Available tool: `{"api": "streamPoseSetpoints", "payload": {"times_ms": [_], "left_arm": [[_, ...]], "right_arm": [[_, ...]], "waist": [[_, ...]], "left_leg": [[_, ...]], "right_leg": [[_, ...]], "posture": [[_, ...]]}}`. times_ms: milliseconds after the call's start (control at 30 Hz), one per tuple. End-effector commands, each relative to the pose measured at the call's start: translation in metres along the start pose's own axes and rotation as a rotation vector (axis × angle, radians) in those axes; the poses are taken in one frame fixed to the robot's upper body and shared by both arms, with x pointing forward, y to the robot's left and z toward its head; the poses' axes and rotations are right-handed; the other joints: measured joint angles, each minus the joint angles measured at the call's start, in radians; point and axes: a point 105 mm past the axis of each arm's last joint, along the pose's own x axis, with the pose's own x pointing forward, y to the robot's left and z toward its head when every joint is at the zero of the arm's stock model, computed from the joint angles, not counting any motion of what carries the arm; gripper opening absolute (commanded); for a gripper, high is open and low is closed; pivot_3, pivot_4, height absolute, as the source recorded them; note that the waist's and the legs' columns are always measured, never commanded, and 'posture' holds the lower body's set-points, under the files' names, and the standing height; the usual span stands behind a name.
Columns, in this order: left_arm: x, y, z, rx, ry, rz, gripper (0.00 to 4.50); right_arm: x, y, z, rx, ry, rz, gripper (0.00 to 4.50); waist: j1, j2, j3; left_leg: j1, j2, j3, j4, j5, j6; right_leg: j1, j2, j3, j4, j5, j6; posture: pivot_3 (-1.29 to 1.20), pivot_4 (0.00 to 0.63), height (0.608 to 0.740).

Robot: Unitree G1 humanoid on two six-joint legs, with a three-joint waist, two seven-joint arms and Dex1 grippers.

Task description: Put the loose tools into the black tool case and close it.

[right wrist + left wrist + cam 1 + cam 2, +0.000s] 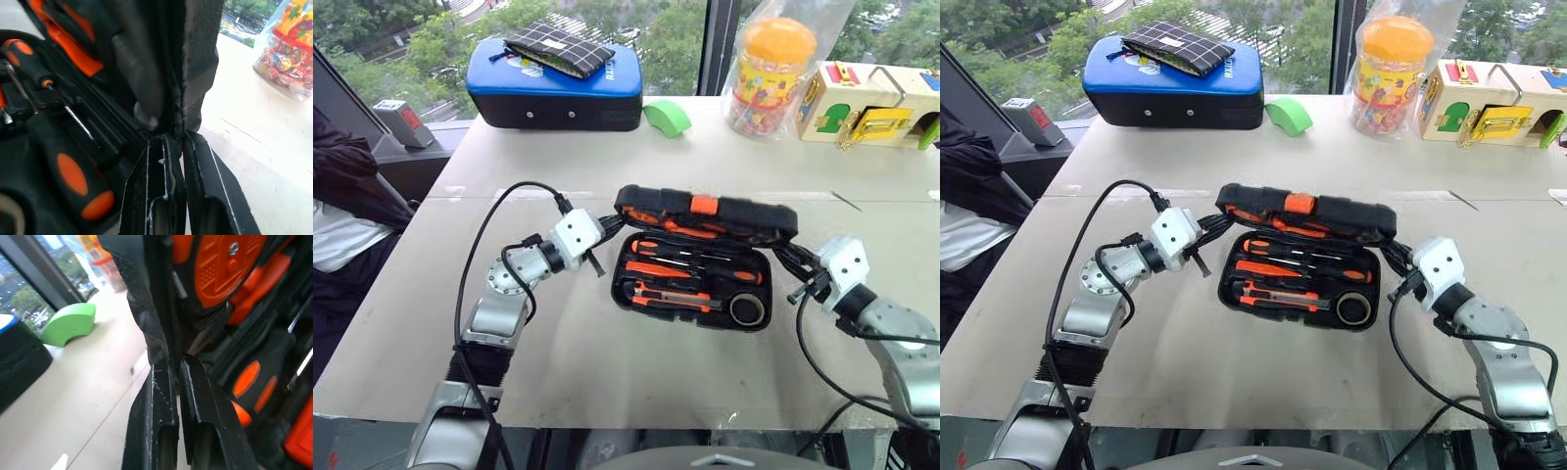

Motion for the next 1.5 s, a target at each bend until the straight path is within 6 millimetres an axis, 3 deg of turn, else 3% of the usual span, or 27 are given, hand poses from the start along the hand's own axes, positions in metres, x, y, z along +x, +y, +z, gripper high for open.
{"api": "streamPoseSetpoints", "payload": {"times_ms": [33,100,167,200,233,267,400,467,500,633,767,867,1000,1100,1233,1367,1500], "left_arm": [[-0.071,0.007,-0.02,-0.357,0.237,-0.184,1.33],[-0.106,0.017,-0.014,-0.502,0.334,-0.252,2.21],[-0.118,0.02,-0.004,-0.57,0.346,-0.302,3.23],[-0.12,0.02,0.001,-0.591,0.337,-0.323,3.3],[-0.12,0.018,0.013,-0.632,0.308,-0.372,3.3],[-0.12,0.015,0.021,-0.661,0.289,-0.41,3.0],[-0.11,-0.013,0.052,-0.652,0.245,-0.61,1.32],[-0.107,-0.026,0.056,-0.601,0.258,-0.663,0.31],[-0.104,-0.031,0.058,-0.571,0.258,-0.678,0.06],[-0.093,-0.04,0.066,-0.5,0.226,-0.694,0.06],[-0.078,-0.048,0.068,-0.436,0.19,-0.661,0.06],[-0.072,-0.047,0.061,-0.433,0.187,-0.599,0.06],[-0.058,-0.046,0.052,-0.421,0.164,-0.51,0.06],[-0.046,-0.041,0.053,-0.403,0.13,-0.452,0.06],[-0.025,-0.031,0.059,-0.371,0.091,-0.392,0.06],[0.012,-0.024,0.059,-0.307,0.092,-0.385,0.06],[0.044,-0.035,0.044,-0.254,0.183,-0.476,0.06]], "right_arm": [[-0.049,0.002,-0.006,-0.16,0.207,0.117,1.36],[-0.075,0.007,-0.009,-0.102,0.299,0.194,1.43],[-0.086,0.014,-0.004,-0.017,0.297,0.241,1.43],[-0.089,0.018,-0.001,0.007,0.288,0.271,0.82],[-0.09,0.026,0.006,0.06,0.265,0.316,0.57],[-0.091,0.031,0.01,0.099,0.249,0.348,0.06],[-0.07,0.076,0.031,0.211,0.17,0.582,0.0],[-0.058,0.086,0.029,0.221,0.177,0.613,0.0],[-0.051,0.088,0.025,0.218,0.189,0.608,0.0],[-0.03,0.088,0.012,0.228,0.245,0.538,0.0],[0.0,0.046,-0.008,0.221,0.327,0.208,0.0],[0.01,0.015,-0.014,0.254,0.361,0.003,0.0],[0.026,-0.016,-0.011,0.24,0.339,-0.189,0.0],[0.029,-0.027,-0.014,0.201,0.361,-0.239,0.0],[0.026,-0.019,-0.01,0.228,0.345,-0.16,0.0],[0.013,0.025,0.001,0.288,0.327,0.11,0.0],[0.02,0.046,0.005,0.316,0.297,0.161,0.0]], "waist": [[-0.008,0.0,0.0],[-0.016,-0.002,0.002],[-0.014,-0.003,0.003],[-0.011,0.0,0.005],[-0.008,0.003,0.008],[-0.005,0.005,0.009],[0.0,0.0,0.011],[0.001,-0.002,0.011],[0.001,-0.003,0.011],[0.006,-0.002,0.011],[0.001,-0.005,0.012],[-0.003,-0.005,0.012],[0.009,-0.003,0.014],[0.012,-0.004,0.013],[0.016,-0.004,0.012],[0.016,-0.003,0.011],[0.008,-0.004,0.011]], "left_leg": [[0.001,0.002,0.001,0.0,0.0,0.0],[0.0,0.006,0.0,-0.001,-0.001,0.001],[0.0,0.011,-0.003,0.0,-0.001,0.001],[0.002,0.012,-0.003,0.0,-0.001,0.001],[0.008,0.012,-0.002,0.0,-0.001,0.001],[0.015,0.012,0.0,-0.001,-0.002,0.001],[0.018,0.013,0.002,-0.001,-0.002,0.002],[0.016,0.013,0.001,-0.001,-0.002,0.002],[0.015,0.014,0.001,-0.001,-0.002,0.002],[0.012,0.012,0.001,-0.003,-0.002,0.002],[0.011,0.012,0.001,-0.003,-0.002,0.002],[0.014,0.012,0.006,-0.002,-0.002,0.002],[0.014,0.011,0.01,0.006,-0.001,0.002],[0.013,0.011,0.009,0.007,-0.002,0.002],[0.008,0.012,0.007,0.0,-0.002,0.002],[0.005,0.012,0.006,-0.003,0.0,-0.001],[0.005,0.011,0.009,0.001,-0.003,0.005]], "right_leg": [[0.0,0.002,0.0,0.0,0.0,0.0],[0.0,0.008,0.0,0.0,0.0,0.0],[0.003,0.014,-0.003,-0.004,-0.001,-0.001],[0.007,0.015,-0.004,-0.007,-0.001,-0.001],[0.012,0.013,-0.003,-0.008,-0.001,-0.002],[0.019,0.012,-0.001,-0.01,-0.001,-0.002],[0.023,0.012,0.001,-0.011,-0.002,-0.004],[0.021,0.011,0.001,-0.012,-0.001,-0.002],[0.02,0.01,0.002,-0.012,-0.001,-0.002],[0.016,0.007,0.002,-0.013,-0.001,-0.003],[0.016,0.006,0.002,-0.013,-0.001,-0.003],[0.016,0.006,0.005,-0.012,0.002,-0.006],[0.017,0.009,0.008,-0.012,0.003,-0.007],[0.016,0.011,0.007,-0.012,0.006,-0.004],[0.01,0.012,0.006,-0.011,0.005,-0.003],[0.007,0.013,0.005,-0.012,0.005,-0.003],[0.008,0.013,0.006,-0.013,0.005,-0.002]], "posture": [[0.0,0.15,0.74],[0.0,0.15,0.74],[0.0,0.15,0.74],[0.0,0.15,0.74],[0.0,0.15,0.74],[0.0,0.15,0.74],[0.0,0.15,0.74],[0.0,0.15,0.74],[0.0,0.15,0.74],[0.0,0.15,0.74],[0.0,0.15,0.74],[0.0,0.15,0.74],[0.0,0.15,0.74],[0.0,0.15,0.74],[0.0,0.15,0.74],[0.0,0.15,0.74],[0.0,0.15,0.74]]}}
